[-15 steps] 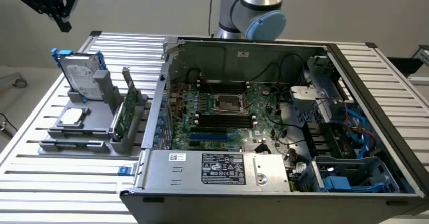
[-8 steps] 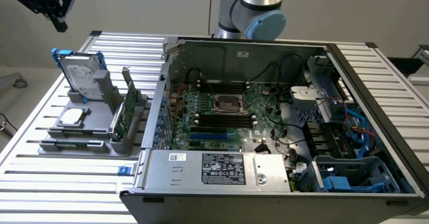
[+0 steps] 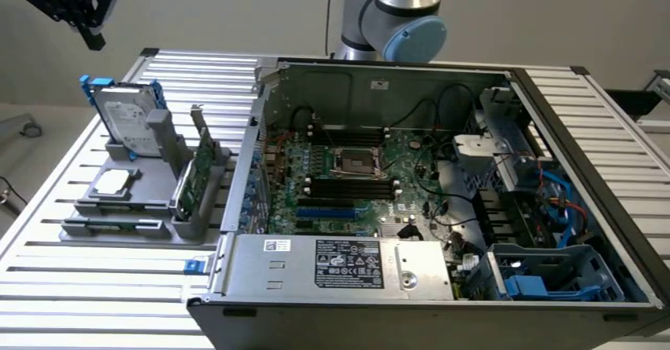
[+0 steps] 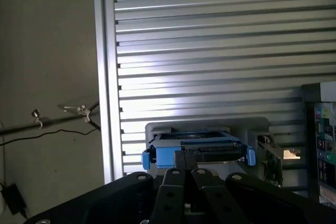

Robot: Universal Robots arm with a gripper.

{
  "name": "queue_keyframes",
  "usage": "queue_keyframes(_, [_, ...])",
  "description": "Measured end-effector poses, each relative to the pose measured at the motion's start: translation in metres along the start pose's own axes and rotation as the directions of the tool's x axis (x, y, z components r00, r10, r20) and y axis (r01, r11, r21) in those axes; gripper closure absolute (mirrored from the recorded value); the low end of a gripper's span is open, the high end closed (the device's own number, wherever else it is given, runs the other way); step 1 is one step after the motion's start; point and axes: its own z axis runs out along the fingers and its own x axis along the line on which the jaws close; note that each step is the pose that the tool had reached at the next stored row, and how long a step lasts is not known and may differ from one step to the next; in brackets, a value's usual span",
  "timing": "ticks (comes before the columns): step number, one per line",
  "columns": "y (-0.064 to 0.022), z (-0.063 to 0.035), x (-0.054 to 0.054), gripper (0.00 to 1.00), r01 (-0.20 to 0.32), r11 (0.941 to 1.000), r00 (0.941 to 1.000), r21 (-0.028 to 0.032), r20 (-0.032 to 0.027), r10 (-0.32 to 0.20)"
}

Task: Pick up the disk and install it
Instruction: 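Pick up the disk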

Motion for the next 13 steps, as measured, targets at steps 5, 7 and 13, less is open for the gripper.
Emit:
queue_keyframes(5, [-0.0001,0.0011,0.0007,0.89,0.015,0.9999,0.9999,0.0007,-0.0011,-0.015])
queue_keyframes(7, [-0.0002,0.0016,0.0006,0.89,0.051,0.9987,0.9987,0.0017,-0.0046,-0.051])
queue_keyframes(13, [-0.0004,0.0043,0.0005,0.89,0.159,0.9873,0.9873,0.0038,-0.0146,-0.158])
